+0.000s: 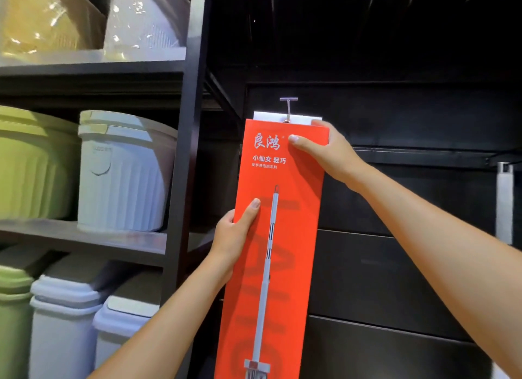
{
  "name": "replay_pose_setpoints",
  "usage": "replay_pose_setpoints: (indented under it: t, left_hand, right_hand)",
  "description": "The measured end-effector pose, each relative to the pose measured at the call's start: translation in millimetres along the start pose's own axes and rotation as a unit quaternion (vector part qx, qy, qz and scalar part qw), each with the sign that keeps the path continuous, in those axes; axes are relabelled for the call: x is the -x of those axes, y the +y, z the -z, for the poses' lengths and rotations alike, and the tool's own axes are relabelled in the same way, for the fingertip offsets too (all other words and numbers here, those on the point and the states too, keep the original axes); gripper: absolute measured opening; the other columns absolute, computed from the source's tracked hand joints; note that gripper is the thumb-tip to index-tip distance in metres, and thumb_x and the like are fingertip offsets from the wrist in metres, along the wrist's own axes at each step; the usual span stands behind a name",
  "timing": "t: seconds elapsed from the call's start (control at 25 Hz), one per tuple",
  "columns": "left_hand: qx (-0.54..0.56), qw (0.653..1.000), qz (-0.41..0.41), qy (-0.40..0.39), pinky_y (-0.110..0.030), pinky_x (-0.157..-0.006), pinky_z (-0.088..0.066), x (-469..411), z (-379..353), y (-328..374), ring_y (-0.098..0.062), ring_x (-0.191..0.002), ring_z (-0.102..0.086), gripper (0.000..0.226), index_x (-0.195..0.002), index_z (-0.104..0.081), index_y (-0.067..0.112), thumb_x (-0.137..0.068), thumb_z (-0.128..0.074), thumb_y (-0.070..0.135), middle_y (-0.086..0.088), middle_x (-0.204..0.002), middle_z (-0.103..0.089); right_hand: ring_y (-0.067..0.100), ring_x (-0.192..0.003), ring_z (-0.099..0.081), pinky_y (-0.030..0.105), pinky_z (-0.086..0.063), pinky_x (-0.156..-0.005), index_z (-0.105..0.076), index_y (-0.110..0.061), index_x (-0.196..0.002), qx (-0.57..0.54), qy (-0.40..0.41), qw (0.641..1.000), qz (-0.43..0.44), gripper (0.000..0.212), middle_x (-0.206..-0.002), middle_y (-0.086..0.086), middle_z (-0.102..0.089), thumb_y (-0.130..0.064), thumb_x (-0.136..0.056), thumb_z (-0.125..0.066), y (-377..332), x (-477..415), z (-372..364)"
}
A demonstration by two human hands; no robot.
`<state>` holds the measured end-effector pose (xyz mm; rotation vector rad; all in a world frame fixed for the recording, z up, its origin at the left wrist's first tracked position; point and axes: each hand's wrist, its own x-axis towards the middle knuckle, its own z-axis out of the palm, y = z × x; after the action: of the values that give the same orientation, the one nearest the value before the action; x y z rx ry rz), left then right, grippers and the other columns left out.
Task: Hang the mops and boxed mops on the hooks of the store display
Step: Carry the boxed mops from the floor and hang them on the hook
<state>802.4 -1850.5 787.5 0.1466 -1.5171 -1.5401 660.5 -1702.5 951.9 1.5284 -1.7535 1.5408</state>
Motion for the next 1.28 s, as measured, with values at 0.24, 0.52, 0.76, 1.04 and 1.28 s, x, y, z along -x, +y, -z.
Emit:
replay_pose_setpoints:
  t: [0.24, 0.52, 0.76, 1.04, 1.28]
  left_hand:
    - [0.004, 1.000, -0.002, -0.005, -0.047, -0.087, -0.065, -14, 0, -11, -0.025, -0.091, -0.080, 0.058, -0.116, -0.073, 0.018, -0.082, -0.073, 0.065, -0.004, -0.100, -0.082]
    - [-0.017, 0.996, -0.063, 0.063, -0.046, -0.084, -0.065, -16, 1, -30, -0.014, -0.085, -0.079, 0.062, -0.106, -0.069, 0.027, -0.069, -0.076, 0.075, 0.005, -0.094, -0.081]
    - [-0.079, 0.985, -0.118, 0.094, -0.041, -0.087, -0.061, -24, 4, -43, -0.011, -0.098, -0.071, 0.066, -0.094, -0.067, 0.033, -0.061, -0.068, 0.091, 0.005, -0.111, -0.070]
    - [-0.054, 0.987, -0.132, 0.069, -0.044, -0.082, -0.063, -35, 4, -50, -0.014, -0.093, -0.077, 0.057, -0.093, -0.064, 0.037, -0.065, -0.072, 0.086, 0.005, -0.103, -0.078]
    - [-0.027, 0.993, -0.107, 0.053, -0.041, -0.068, -0.061, -44, 1, -46, -0.022, -0.077, -0.079, 0.073, -0.096, -0.060, 0.027, -0.058, -0.076, 0.086, -0.004, -0.087, -0.080]
  right_hand:
    - [0.008, -0.103, -0.073, 0.040, -0.059, -0.094, -0.053, -0.035, -0.136, 0.054, -0.001, 0.998, -0.017, 0.099, -0.121, -0.012, -0.072, -0.088, -0.056, -0.075, 7, -13, -1]
    - [0.006, -0.104, -0.052, 0.029, -0.047, -0.088, -0.040, -0.034, -0.149, 0.113, 0.040, 0.992, -0.044, 0.092, -0.133, 0.000, -0.042, -0.077, -0.074, -0.070, 0, 12, -9]
    - [0.012, -0.129, -0.045, 0.041, -0.045, -0.104, -0.034, -0.049, -0.148, 0.079, 0.136, 0.987, -0.016, 0.085, -0.137, -0.008, -0.050, -0.078, -0.073, -0.063, 30, 54, -46]
    - [0.003, -0.128, -0.056, 0.042, -0.052, -0.106, -0.028, -0.053, -0.153, -0.029, 0.144, 0.989, -0.011, 0.084, -0.147, -0.013, -0.050, -0.076, -0.081, -0.065, 57, 68, -69]
    - [-0.010, -0.118, -0.051, 0.025, -0.046, -0.093, -0.025, -0.053, -0.153, -0.012, 0.141, 0.990, -0.019, 0.082, -0.146, -0.012, -0.049, -0.073, -0.084, -0.064, 59, 61, -70]
